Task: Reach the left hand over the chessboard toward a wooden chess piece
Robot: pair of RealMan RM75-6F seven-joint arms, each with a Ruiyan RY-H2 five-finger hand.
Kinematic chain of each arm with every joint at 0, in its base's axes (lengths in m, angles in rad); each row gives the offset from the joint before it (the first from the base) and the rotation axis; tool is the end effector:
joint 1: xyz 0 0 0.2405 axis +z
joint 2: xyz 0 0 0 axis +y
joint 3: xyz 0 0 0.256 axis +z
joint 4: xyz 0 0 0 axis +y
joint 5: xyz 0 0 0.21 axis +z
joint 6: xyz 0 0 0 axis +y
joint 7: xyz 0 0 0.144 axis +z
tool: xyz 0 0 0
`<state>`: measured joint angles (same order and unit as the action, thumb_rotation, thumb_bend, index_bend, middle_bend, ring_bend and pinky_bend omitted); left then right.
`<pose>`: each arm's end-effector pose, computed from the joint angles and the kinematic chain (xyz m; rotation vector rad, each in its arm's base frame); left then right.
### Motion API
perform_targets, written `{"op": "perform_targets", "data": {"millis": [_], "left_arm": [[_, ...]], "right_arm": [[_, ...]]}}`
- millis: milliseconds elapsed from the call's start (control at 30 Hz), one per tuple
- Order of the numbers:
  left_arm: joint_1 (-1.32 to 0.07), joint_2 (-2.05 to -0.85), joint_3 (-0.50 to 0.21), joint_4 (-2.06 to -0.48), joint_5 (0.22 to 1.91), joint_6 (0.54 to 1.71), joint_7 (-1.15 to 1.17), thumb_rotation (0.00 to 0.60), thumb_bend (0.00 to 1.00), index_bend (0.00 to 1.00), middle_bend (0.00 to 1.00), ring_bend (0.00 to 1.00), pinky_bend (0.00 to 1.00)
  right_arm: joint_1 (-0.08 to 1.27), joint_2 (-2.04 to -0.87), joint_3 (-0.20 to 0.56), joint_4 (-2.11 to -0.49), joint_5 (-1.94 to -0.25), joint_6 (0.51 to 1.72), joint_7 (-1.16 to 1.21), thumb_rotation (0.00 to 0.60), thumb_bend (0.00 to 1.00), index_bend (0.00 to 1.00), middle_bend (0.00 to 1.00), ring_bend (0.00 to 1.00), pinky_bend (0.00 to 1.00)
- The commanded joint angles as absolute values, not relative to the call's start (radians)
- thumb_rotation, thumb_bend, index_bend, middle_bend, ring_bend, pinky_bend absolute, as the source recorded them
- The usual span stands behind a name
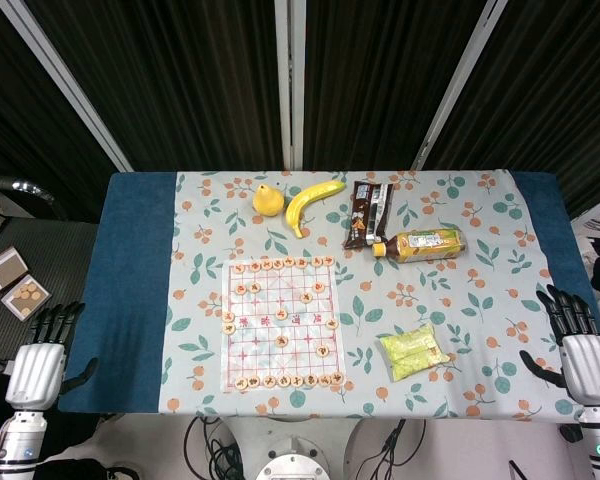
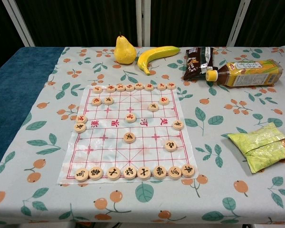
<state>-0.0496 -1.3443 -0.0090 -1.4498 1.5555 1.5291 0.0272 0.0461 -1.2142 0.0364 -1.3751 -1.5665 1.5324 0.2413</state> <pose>-0.3172 0.1617 0.0969 -1.3982 -0.9293 -0.9373 -0.3443 -0.1675 0.1517 1.3583 -0.9545 1.0052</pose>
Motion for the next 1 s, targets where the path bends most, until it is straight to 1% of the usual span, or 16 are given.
{"op": "perform_targets", "data": {"millis": [33, 267, 467, 700, 1000], "left_arm": [[-0.049, -1.344, -0.008, -1.45, 1.557, 1.531, 0.029, 0.6, 0.26, 0.05, 0.05, 0.0, 0.0], [-0.047, -1.337, 0.001, -1.462, 1.575, 1.541, 0.03, 0.6, 0.26, 0.05, 0.05, 0.0, 0.0], [-0.084, -1.34, -0.001, -1.471, 1.615, 1.517, 0.045, 0.6, 0.26, 0.06, 0.05, 0.0, 0.0], [-0.187, -1.379, -0.001, -1.479, 1.685, 1.414, 0.078, 0.6, 0.26, 0.08, 0.05, 0.0, 0.0], [-0.311, -1.463, -0.013, -1.424, 1.725, 1.295, 0.081, 0.6, 0.26, 0.13, 0.06, 0.0, 0.0]], "right_arm": [[0.045, -1.214, 0.036, -1.374, -1.567, 1.535, 0.243, 0.6, 0.14, 0.0, 0.0, 0.0, 0.0], [0.036, -1.211, 0.033, -1.371, -1.574, 1.553, 0.252, 0.6, 0.14, 0.0, 0.0, 0.0, 0.0], [0.037, -1.205, 0.041, -1.378, -1.566, 1.556, 0.252, 0.6, 0.14, 0.0, 0.0, 0.0, 0.0], [0.043, -1.193, 0.051, -1.394, -1.559, 1.553, 0.25, 0.6, 0.14, 0.0, 0.0, 0.0, 0.0], [0.039, -1.171, 0.06, -1.41, -1.555, 1.568, 0.288, 0.6, 0.14, 0.0, 0.0, 0.0, 0.0]]}}
